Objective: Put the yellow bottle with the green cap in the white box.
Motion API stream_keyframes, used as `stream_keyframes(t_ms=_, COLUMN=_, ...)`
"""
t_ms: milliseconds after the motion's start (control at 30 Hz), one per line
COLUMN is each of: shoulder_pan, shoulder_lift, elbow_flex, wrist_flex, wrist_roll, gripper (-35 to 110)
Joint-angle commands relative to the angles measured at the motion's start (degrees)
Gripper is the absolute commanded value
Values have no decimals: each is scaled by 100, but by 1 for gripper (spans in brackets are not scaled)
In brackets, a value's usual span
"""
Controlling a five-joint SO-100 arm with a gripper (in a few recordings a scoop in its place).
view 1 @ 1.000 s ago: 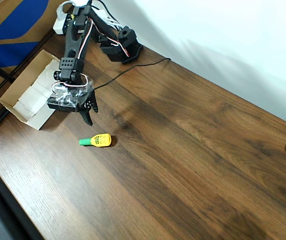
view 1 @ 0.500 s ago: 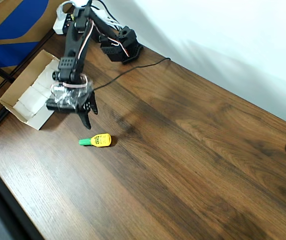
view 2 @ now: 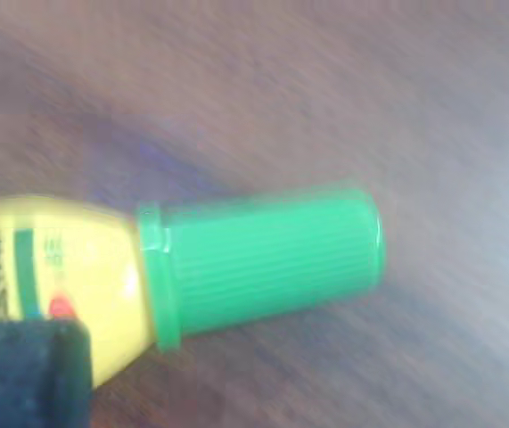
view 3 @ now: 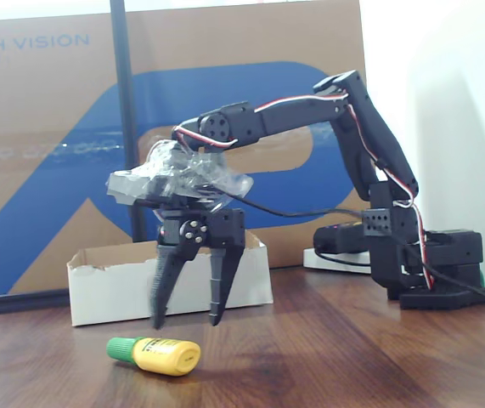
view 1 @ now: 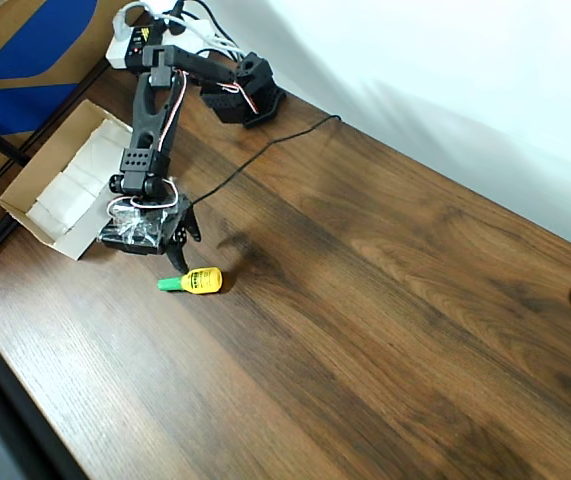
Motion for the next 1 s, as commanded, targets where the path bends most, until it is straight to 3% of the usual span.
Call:
stream_keyframes(t_ms=0, shoulder_pan=-18, shoulder_lift=193, elbow_flex=-378, wrist_flex=-70, wrist_roll=-114, gripper=34)
stream_keyframes(t_ms=533, shoulder_pan=-26, shoulder_lift=-53, elbow_flex=-316, wrist_flex=-905, wrist_roll=598, gripper=34)
stream_keyframes(t_ms=967, shoulder_pan=-35, shoulder_lift=-369, elbow_flex=-404, wrist_flex=-1248, wrist_roll=571, gripper=35)
